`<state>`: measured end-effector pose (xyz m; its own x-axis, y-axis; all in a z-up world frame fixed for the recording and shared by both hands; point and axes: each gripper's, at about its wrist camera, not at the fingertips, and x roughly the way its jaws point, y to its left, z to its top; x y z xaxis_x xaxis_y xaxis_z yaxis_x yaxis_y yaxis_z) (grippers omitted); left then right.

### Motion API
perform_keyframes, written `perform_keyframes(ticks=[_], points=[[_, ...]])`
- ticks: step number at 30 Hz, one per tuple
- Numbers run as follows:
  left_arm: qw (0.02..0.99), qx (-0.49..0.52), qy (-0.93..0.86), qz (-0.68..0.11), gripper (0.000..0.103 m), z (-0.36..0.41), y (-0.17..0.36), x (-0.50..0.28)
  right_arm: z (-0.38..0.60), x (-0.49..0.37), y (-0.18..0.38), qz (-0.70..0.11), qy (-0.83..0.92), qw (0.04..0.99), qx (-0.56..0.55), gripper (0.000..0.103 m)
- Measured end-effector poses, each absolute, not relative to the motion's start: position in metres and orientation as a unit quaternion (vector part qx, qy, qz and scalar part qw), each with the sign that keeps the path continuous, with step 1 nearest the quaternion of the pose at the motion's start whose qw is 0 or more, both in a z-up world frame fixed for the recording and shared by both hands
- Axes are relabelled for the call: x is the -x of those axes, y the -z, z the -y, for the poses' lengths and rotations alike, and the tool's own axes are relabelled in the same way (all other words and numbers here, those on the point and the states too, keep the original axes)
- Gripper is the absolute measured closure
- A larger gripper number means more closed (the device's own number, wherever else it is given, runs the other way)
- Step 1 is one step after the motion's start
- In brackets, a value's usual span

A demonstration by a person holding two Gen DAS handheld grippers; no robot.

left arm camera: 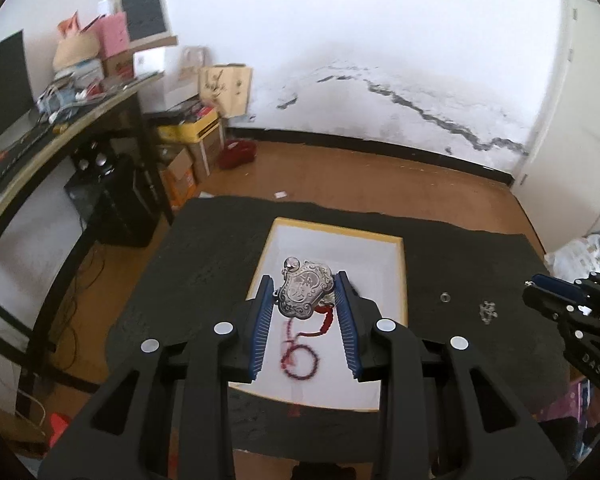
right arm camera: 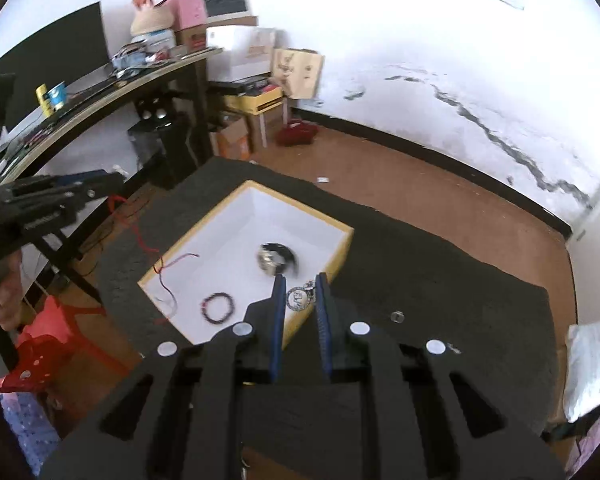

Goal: Organize jewelry
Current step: 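Carry the lock pendant with the left tool over the white box, then open the left tool to drop the lock pendant into the box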

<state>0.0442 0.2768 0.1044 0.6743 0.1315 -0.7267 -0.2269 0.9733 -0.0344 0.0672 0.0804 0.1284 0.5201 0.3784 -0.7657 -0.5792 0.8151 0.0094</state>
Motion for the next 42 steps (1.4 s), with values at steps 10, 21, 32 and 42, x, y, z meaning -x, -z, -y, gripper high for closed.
perform_keyframes(ticks=[10,21,32,42], points=[[0.891,0.082,-0.101,-0.435,0.072,-0.300,-0.030,-0.088,-0.136,-0.092,-0.062,-0.451,-0.294,0.833,0.127,0.088],[0.859,0.086,-0.115,-0.492,0.072,-0.292,0.067,-0.126,-0.129,-0.125,0.006,-0.476,-0.301,0.818,0.113,0.088],[0.848,0.087,-0.171,-0.494,0.072,-0.264,0.110,-0.143,-0.107,-0.139,0.031,-0.452,-0.333,0.820,0.112,0.088],[0.849,0.083,-0.195,-0.484,0.013,-0.257,0.117,-0.140,-0.103,-0.145,0.038,-0.453,-0.346,0.815,0.102,0.088]])
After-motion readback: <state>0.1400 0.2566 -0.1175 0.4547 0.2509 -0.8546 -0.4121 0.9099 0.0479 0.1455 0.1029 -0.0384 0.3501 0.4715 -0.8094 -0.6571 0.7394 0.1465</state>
